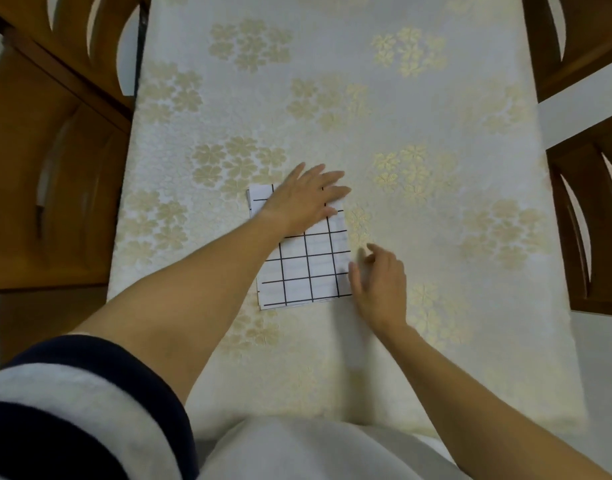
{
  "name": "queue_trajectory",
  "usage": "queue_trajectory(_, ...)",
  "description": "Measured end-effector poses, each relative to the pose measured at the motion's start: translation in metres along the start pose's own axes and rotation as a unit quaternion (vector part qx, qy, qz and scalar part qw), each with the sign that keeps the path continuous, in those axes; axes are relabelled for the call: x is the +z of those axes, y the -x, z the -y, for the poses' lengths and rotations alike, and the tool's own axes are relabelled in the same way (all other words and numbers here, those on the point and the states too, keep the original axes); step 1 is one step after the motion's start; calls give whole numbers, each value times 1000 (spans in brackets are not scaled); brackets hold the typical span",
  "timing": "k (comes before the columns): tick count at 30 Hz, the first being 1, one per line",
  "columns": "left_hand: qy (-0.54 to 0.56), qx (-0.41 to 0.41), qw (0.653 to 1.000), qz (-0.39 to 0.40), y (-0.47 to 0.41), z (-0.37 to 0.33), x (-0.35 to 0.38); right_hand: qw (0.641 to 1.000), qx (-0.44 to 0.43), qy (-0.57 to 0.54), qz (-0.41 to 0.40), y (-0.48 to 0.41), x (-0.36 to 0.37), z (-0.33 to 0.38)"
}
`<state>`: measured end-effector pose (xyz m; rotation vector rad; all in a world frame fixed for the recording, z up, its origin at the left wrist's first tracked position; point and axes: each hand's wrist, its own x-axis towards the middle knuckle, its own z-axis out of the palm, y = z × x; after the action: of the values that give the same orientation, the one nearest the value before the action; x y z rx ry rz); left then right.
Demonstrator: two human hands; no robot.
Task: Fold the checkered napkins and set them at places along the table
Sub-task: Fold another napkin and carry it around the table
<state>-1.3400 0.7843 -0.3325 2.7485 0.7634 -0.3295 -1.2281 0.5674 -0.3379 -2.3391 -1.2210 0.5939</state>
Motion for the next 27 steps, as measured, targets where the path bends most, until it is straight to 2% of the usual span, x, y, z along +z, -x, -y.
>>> queue_trajectory(2, 3, 57, 997, 53, -13, -1, -17, 994, 78, -68, 46, -27, 1, 14)
queue_trajectory(3, -5, 73, 995, 66, -20, 0, -24, 991, 95, -68, 65, -38, 3, 19)
queue_trajectory(7, -104, 111, 985, 79, -39, -5, -46, 982, 140, 53, 115, -63, 9, 35)
queue_trajectory(10, -122, 100, 982, 106, -45, -10, -51, 974, 147, 67, 157, -68, 8, 34)
queue_trajectory(13, -15, 49, 990, 133, -43, -5, -54, 975, 102, -18, 195, -73, -9, 23)
queue_trajectory(15, 73, 5, 983, 169, -39, 1, -63, 975, 62, -50, 208, -80, -27, 16)
queue_trajectory(17, 164, -38, 967, 193, -34, 7, -71, 980, 42, -63, 186, -92, -43, 11)
queue_trajectory(19, 237, -71, 949, 194, -29, 15, -72, 986, 45, -91, 132, -105, -56, 9)
queue_trajectory(21, 311, -111, 928, 170, -25, 21, -67, 988, 56, -115, 89, -119, -68, 9)
queue_trajectory(24, 408, -165, 891, 110, -14, 25, -52, 987, 73, -105, 96, -133, -79, 1)
queue_trajectory(27, 457, -206, 863, 66, -3, 26, -31, 976, 107, -172, 74, -140, -74, -13)
